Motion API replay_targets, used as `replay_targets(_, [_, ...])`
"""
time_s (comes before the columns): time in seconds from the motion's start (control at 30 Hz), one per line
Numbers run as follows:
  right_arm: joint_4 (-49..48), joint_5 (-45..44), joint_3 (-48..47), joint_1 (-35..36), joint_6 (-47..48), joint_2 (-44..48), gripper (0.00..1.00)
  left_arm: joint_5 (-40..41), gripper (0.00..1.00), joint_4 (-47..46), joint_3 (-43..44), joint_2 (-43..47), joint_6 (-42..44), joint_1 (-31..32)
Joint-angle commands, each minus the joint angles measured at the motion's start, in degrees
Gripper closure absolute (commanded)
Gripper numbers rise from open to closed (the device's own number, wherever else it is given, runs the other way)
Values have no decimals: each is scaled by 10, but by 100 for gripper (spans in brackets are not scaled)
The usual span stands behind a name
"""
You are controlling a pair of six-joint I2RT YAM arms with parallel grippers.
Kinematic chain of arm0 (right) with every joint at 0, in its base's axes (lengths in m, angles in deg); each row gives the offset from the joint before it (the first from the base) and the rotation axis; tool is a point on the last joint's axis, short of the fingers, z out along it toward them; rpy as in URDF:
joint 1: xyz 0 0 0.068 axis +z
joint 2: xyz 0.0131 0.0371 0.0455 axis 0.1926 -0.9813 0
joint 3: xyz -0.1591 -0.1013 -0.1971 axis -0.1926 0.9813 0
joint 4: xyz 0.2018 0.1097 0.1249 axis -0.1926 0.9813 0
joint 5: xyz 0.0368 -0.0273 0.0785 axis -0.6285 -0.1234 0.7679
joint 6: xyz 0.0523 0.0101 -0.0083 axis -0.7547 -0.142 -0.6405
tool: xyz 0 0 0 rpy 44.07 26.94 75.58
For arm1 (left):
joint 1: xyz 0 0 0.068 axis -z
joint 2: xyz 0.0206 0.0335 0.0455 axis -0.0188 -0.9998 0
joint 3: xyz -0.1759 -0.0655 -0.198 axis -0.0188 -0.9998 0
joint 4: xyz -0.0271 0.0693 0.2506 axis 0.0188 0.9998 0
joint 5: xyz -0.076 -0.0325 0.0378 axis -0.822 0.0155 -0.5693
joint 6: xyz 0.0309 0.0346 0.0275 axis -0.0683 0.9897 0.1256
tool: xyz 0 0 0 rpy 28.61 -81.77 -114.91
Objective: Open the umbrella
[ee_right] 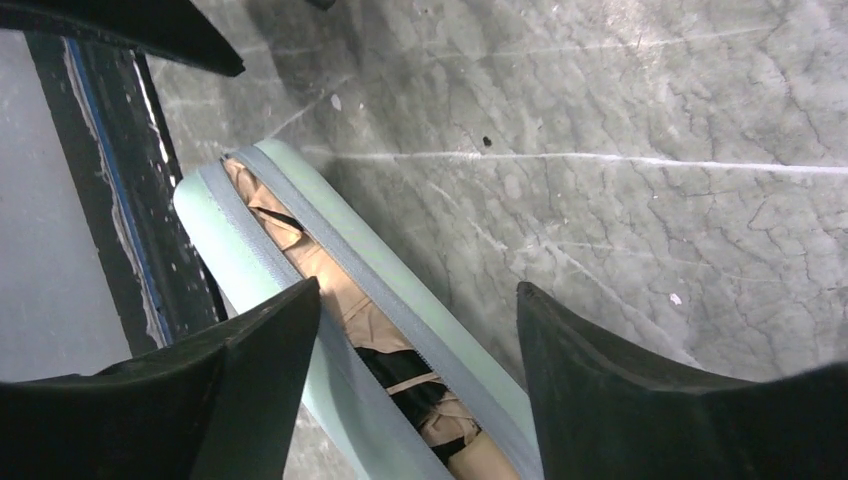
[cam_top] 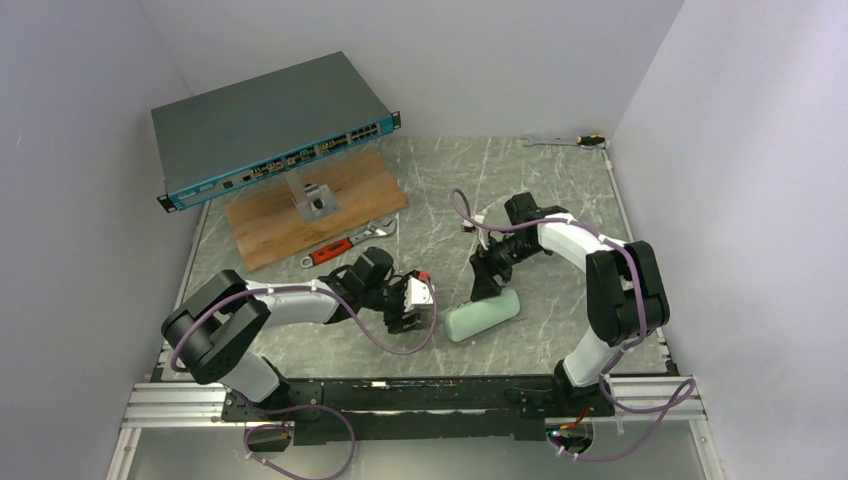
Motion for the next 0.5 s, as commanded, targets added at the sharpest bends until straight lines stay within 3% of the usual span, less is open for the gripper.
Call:
replay_targets(0.0, [72, -25, -34, 0, 73, 13, 23, 9, 30, -62, 9, 12, 20, 5])
replay_targets(0.23, [94, -47, -68, -2, 79, 11, 18, 3, 28, -72, 17, 0, 42, 34])
replay_targets(0.47, [122, -14, -113, -9, 69, -19, 18, -6, 31, -65, 27, -20, 42, 36])
